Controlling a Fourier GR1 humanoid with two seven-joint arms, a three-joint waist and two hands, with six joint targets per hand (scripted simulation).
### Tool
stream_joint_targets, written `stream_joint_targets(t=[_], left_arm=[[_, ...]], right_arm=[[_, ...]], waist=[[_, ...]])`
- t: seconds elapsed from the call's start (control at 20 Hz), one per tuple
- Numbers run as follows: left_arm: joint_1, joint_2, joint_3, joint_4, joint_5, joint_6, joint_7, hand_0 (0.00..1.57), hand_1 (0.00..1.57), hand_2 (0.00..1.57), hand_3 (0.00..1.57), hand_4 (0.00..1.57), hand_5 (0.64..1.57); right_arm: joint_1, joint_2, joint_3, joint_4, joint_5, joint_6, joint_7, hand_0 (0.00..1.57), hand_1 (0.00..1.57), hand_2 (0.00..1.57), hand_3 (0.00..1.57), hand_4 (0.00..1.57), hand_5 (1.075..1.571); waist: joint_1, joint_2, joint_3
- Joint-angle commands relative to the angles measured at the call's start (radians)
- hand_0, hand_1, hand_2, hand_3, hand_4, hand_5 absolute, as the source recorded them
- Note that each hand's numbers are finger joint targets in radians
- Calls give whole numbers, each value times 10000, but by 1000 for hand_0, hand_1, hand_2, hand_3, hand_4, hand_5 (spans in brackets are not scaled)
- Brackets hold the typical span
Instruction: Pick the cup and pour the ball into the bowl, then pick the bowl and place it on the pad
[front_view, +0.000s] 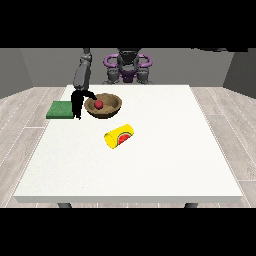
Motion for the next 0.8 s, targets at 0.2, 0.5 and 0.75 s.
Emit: stream_joint_targets(t=[0.2, 0.5, 0.75], left_arm=[[-638, 345, 11, -615, 468, -237, 626, 0, 0, 0, 0, 41, 1525], [-382, 190, 40, -844, 520, -19, 558, 0, 0, 0, 0, 0, 1530], [-841, 464, -7, -636, 690, -359, 880, 0, 0, 0, 0, 0, 1542]], right_arm=[[-1100, -112, -256, 1931, 263, -319, -1241, 0, 0, 0, 0, 337, 1570], [-997, -85, -293, 2146, 161, -170, -1669, 0, 0, 0, 0, 294, 1566], [-1323, 520, 84, 2075, 517, -1110, -1321, 0, 0, 0, 0, 433, 1570]], waist=[[528, 722, 5], [446, 581, 0], [769, 608, -6]])
